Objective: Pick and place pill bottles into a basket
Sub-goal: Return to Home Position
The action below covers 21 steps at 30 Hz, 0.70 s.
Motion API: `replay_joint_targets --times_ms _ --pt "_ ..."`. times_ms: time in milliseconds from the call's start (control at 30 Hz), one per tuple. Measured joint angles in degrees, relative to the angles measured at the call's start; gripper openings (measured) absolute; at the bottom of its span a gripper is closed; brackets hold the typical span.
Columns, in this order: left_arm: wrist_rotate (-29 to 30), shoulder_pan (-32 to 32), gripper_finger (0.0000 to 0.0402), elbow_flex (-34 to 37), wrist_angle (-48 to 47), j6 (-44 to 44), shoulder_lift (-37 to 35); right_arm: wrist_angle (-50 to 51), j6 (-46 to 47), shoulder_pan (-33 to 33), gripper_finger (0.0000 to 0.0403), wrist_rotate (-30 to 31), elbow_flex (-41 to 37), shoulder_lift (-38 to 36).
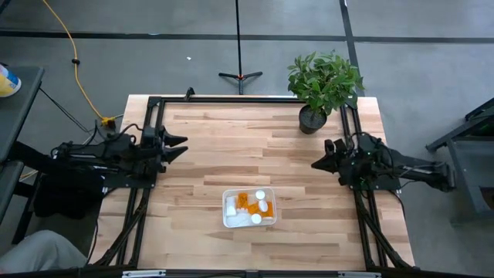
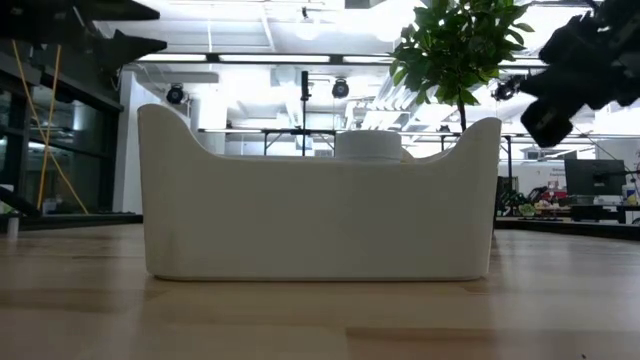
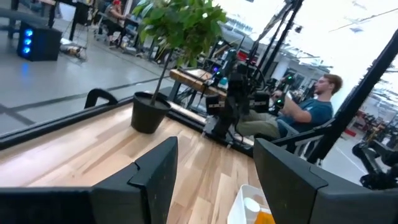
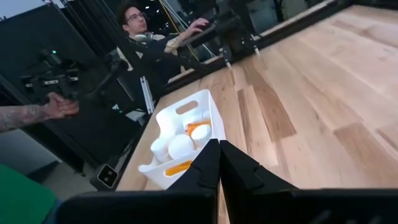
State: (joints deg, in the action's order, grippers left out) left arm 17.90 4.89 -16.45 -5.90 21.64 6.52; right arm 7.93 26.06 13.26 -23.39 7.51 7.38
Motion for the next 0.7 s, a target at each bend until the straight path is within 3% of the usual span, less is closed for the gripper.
replay_joint_targets --times_ms 500,700 --pt "1.36 0.0 0.0243 13.69 17.94 2.91 -0.03 -2.86 1.56 0.0 0.0 0.76 -2.84 0.0" --pt "2.15 0.02 0.0243 15.69 22.39 1.31 -0.04 -1.6 1.51 0.0 0.0 0.73 -2.82 0.0"
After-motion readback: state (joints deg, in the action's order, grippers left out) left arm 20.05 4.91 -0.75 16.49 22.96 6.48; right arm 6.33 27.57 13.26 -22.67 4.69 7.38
